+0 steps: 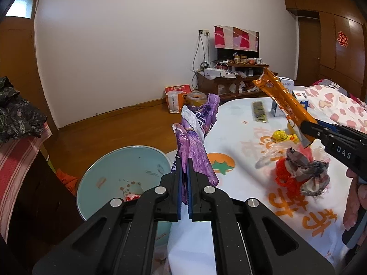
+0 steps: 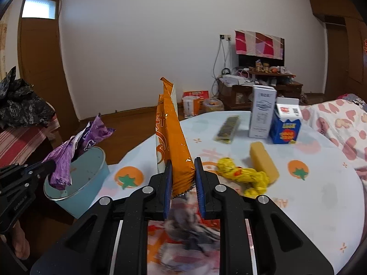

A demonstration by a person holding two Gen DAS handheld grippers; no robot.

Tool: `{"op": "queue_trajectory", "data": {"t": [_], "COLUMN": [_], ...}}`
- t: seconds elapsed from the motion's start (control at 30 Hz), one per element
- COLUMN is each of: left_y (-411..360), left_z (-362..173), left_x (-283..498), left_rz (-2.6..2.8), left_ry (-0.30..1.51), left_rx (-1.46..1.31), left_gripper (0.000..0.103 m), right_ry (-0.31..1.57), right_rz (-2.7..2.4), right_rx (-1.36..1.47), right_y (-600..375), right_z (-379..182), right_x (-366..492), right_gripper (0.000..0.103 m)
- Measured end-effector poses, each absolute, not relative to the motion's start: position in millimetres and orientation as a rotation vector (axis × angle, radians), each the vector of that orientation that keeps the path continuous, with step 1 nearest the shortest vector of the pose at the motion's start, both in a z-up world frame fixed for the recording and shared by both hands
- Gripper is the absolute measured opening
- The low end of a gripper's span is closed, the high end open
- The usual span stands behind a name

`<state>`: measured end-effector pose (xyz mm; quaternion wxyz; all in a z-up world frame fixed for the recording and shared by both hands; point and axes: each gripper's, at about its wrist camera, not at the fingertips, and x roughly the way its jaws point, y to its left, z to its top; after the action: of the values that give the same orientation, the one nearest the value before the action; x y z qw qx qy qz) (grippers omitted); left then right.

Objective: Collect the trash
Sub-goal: 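Carry the purple and orange wrappers over the teal bin with both grippers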

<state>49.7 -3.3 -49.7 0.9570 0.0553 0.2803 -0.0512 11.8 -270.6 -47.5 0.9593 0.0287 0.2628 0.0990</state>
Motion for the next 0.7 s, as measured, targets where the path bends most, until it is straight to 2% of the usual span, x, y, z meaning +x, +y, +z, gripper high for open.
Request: {"op": "queue_trajectory", "data": {"t": [0.7], "left_y": [36], "left_z": [-51], "left_x": [53], "left_rz": [-0.011], "left_ry": [0.569], "left_rx": [0.082], "left_gripper": [0.003], "right_ry": [0.523], "right_rz": [0.272], "right_rx": [-0.019], "right_y": [-217], "right_z": [-52], "right_x": [28], "right_gripper": [0.02]}}
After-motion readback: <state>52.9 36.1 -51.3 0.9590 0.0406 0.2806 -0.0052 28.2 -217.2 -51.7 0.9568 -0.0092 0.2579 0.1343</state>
